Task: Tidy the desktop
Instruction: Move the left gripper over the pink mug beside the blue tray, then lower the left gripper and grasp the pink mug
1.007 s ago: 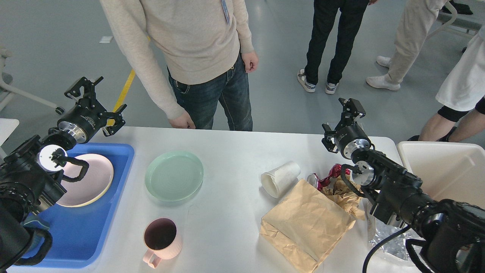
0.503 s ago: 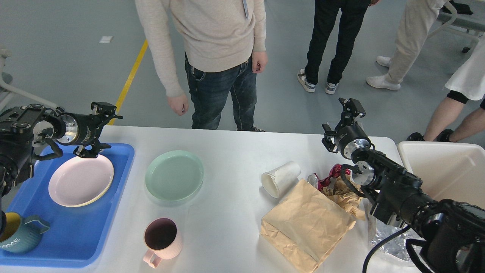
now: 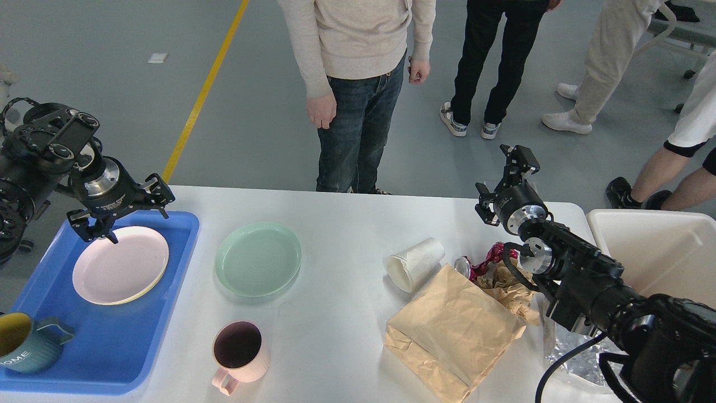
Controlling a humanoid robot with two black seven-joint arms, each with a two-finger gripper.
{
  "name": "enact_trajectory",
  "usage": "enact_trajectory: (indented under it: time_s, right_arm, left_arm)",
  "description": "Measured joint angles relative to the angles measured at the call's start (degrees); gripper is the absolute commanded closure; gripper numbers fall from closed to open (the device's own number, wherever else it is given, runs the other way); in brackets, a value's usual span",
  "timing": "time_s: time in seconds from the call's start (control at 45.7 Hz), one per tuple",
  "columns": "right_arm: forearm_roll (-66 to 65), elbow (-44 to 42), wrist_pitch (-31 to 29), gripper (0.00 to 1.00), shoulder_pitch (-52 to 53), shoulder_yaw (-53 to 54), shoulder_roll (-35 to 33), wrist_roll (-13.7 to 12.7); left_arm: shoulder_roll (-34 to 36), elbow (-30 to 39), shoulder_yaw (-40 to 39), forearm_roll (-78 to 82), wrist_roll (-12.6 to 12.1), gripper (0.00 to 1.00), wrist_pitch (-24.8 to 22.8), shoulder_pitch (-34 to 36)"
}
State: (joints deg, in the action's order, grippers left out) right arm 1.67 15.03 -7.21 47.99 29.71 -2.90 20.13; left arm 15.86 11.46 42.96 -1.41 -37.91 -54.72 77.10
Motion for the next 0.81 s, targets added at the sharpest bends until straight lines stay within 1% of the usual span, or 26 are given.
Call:
enact_trajectory:
  time_s: [0.131, 0.219, 0.285, 0.35, 0.438, 0.525, 0.547, 0.635, 0.7, 0.81]
  right_arm:
    - [0.00, 0.00, 0.00, 0.00, 0.00, 0.00, 0.00, 0.00]
    - [0.00, 0.00, 0.00, 0.00, 0.00, 0.00, 0.00, 0.00]
    - [0.00, 0.00, 0.00, 0.00, 0.00, 0.00, 0.00, 0.00]
    - [0.00, 0.00, 0.00, 0.00, 0.00, 0.00, 0.00, 0.00]
    - [0.00, 0.00, 0.00, 0.00, 0.00, 0.00, 0.00, 0.00]
    - [0.00, 0.00, 0.00, 0.00, 0.00, 0.00, 0.00, 0.00]
    - [0.00, 0.00, 0.00, 0.00, 0.00, 0.00, 0.00, 0.00]
    - [0.00, 0.00, 0.00, 0.00, 0.00, 0.00, 0.00, 0.00]
    - [0.00, 0.00, 0.00, 0.00, 0.00, 0.00, 0.00, 0.00]
    - [0.00, 0.00, 0.00, 0.00, 0.00, 0.00, 0.00, 0.00]
  left_arm:
    - [-2.13, 3.91, 10.09, 0.08, 0.10, 0.04, -0.28, 3.45]
    - [-3.24, 6.87, 13.64, 0.10, 0.29, 0.04, -0.27, 5.99]
    - [-3.52, 9.81, 14.50, 0.10, 1.32, 0.03, -0.27, 7.47]
    - [-3.62, 13.94, 15.22, 0.18, 3.77, 0.04, -0.29, 9.12]
    - [-3.64, 21.71, 16.74, 0.93, 8.12, 0.04, -0.27, 12.18]
    - [-3.55, 30.53, 19.53, 1.76, 13.21, 0.04, -0.29, 16.04]
    - [-3.42, 32.78, 20.48, 1.89, 14.84, 0.04, -0.28, 17.16]
    - [-3.09, 38.82, 23.43, 2.13, 20.07, 0.04, -0.28, 20.04]
    - [-2.94, 41.72, 24.77, 2.19, 22.28, 0.04, -0.28, 21.21]
    - [-2.93, 43.90, 25.46, 2.20, 23.27, 0.04, -0.28, 21.79]
